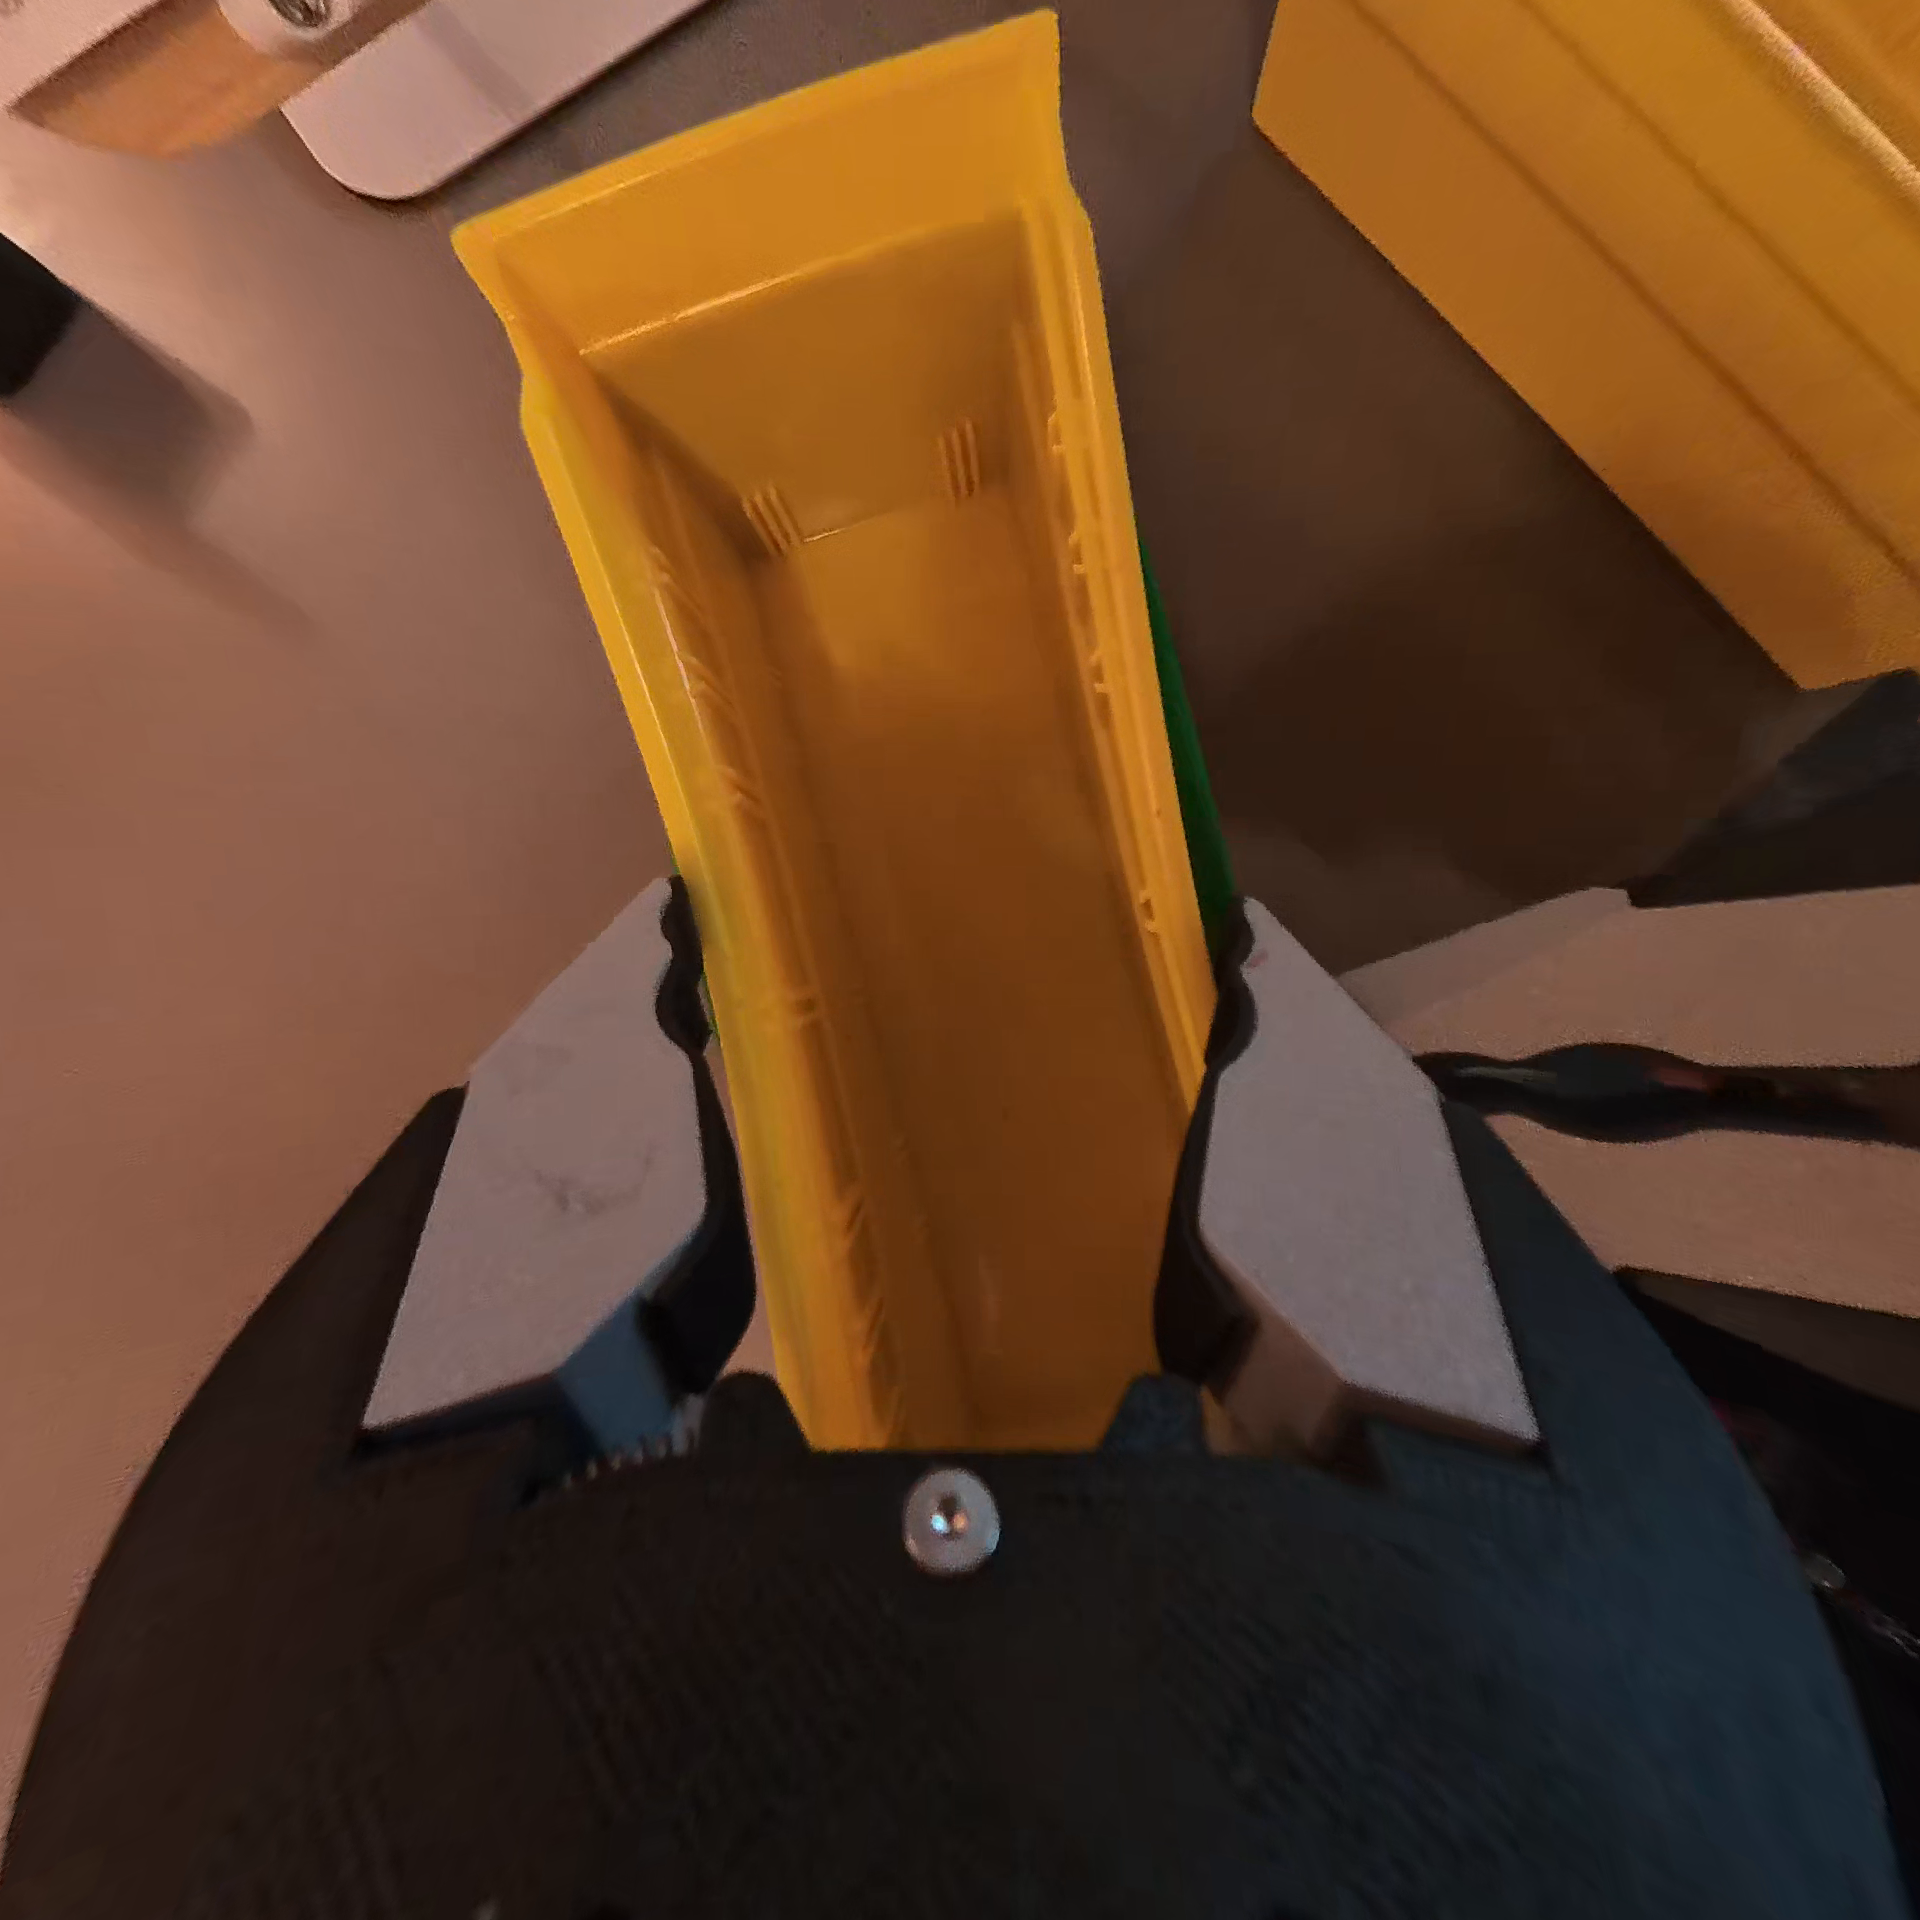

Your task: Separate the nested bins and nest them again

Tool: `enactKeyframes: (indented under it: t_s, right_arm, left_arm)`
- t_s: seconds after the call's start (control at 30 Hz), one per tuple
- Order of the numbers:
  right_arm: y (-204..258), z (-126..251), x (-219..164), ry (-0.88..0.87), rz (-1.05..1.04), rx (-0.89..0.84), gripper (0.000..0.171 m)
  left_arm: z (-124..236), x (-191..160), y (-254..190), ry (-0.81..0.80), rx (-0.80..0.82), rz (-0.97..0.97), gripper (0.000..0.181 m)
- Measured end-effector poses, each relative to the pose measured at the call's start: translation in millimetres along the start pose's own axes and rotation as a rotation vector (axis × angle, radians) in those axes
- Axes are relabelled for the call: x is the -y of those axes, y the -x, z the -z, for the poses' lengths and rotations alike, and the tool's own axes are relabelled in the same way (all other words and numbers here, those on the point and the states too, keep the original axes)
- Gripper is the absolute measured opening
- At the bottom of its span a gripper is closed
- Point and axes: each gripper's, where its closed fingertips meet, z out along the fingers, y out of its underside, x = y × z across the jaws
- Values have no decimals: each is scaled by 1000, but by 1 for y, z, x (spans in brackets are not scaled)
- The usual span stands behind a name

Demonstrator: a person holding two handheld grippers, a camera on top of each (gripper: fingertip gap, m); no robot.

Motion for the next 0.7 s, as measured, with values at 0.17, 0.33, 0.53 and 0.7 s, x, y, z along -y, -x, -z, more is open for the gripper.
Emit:
enactKeyframes:
  t_s: [0.17, 0.33, 0.53, 0.7]
  right_arm:
    - [1, -5, -2, 81, 81, -32, 0]
    - [-1, -10, 1, 93, 143, -77, 0]
    - [-1, -14, 1, 83, 125, -80, 0]
    - [-3, -25, -5, 112, 115, -73, 0]
  left_arm:
    - [0, -1, 6, -32, -33, 33, 95]
    - [15, 4, 17, -84, -44, 70, 94]
    - [41, 9, 25, -113, 15, 16, 97]
    - [64, 14, 34, -177, 70, 1, 96]
